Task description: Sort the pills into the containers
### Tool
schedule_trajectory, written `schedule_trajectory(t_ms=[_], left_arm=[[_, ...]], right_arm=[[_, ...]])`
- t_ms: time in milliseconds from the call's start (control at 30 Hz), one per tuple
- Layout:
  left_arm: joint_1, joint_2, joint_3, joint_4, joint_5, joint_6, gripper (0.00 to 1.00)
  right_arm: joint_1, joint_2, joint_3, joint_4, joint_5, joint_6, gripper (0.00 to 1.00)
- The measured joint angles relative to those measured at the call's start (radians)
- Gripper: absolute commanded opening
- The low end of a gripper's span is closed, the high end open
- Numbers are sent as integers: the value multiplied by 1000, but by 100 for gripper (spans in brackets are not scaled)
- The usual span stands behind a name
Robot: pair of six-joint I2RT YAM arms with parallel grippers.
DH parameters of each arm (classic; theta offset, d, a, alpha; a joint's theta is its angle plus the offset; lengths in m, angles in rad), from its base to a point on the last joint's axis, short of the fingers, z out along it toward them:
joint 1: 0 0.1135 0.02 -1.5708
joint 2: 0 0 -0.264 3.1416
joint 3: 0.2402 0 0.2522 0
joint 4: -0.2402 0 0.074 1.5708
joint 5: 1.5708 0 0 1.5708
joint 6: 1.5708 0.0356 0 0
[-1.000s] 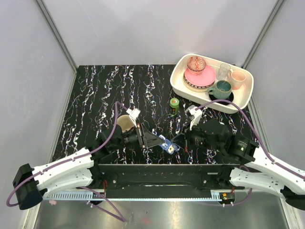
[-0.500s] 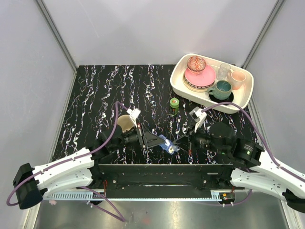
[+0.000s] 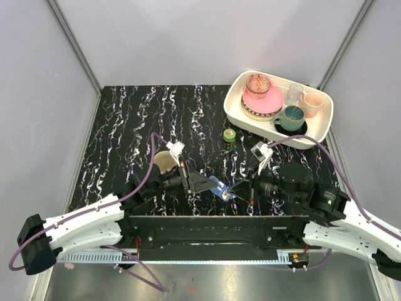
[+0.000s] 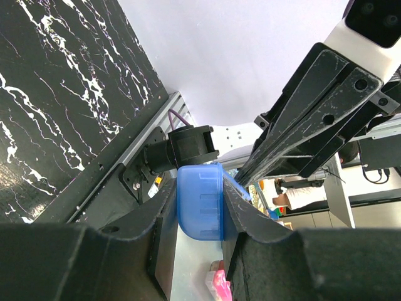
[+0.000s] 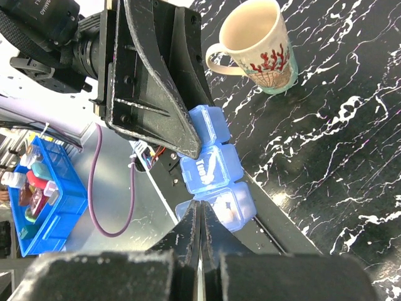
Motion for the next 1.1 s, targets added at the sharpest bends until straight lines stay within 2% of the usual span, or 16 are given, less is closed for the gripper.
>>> schedule_trajectory(t_ms=[333,467,500,700,900,1000,1100], left_arm=[[0,2,0,5,-1,0,0],[1,9,0,5,-4,0,0],[1,10,0,4,-5,0,0],[2,15,0,15,-21,-12,0],[8,16,-25,114,-53,-71,0],[9,21,-48,174,-94,-110,0],[9,29,-51,217,-141,-143,0]], right_arm=[[0,38,-19,0,-61,10,0],[0,46,-23,-2,-65,16,30],[0,46,-23,-3,-64,18,34],[1,-7,-23,-6,-8,18,51],[1,-210,-23,7,145,35,62],[1,-289,-27,52,217,62,70],[1,-298,-71,121,247,92,77]])
